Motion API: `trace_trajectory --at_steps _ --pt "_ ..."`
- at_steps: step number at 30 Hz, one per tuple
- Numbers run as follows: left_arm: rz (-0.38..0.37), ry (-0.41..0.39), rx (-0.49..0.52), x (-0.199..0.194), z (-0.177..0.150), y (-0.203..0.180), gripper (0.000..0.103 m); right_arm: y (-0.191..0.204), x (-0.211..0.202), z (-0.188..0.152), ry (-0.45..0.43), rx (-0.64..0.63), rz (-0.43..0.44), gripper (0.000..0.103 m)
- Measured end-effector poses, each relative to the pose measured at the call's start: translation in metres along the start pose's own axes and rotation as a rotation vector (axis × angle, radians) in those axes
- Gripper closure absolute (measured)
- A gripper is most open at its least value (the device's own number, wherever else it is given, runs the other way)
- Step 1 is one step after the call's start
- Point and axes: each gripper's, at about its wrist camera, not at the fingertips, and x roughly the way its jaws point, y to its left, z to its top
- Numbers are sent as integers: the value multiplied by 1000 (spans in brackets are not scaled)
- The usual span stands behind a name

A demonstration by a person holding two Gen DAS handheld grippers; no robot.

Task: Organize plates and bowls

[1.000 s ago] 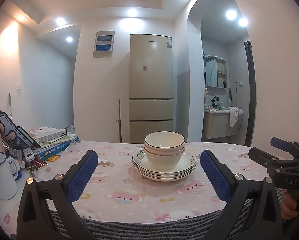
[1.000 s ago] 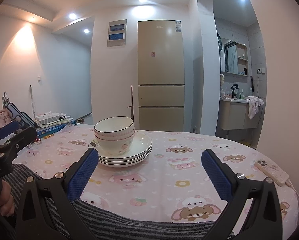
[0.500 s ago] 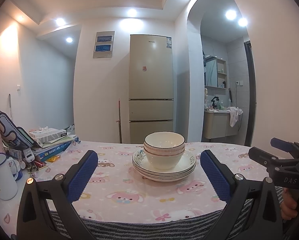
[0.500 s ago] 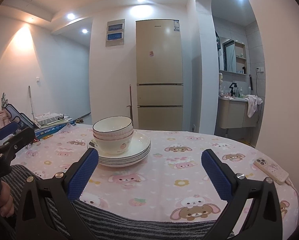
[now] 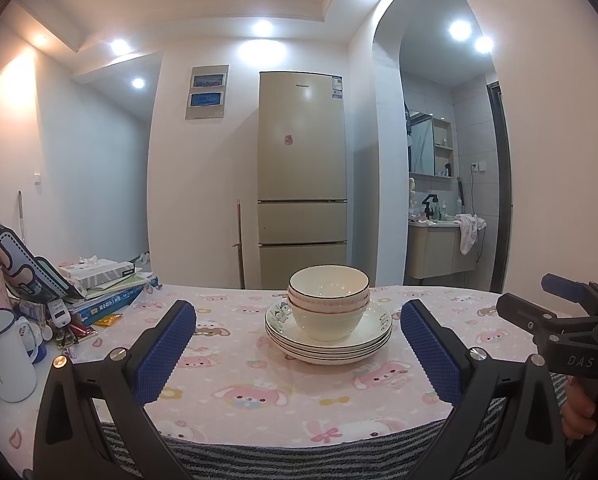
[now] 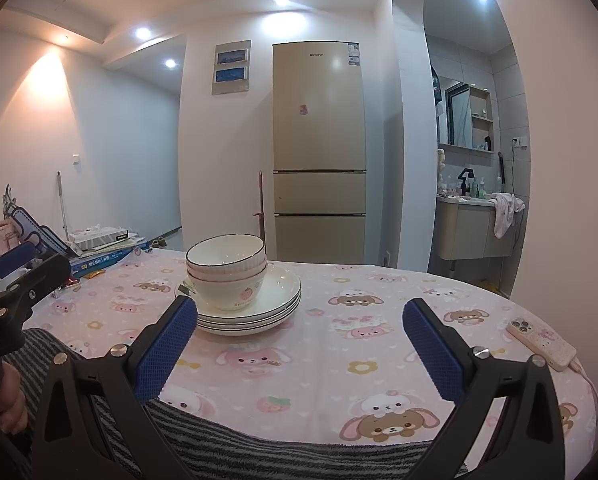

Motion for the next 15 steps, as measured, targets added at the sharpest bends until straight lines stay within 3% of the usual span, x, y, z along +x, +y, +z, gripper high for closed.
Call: trace_trajectory --at_steps 15 --pt "9 -11 7 -4 8 -3 0 1 0 -1 6 1 -1 0"
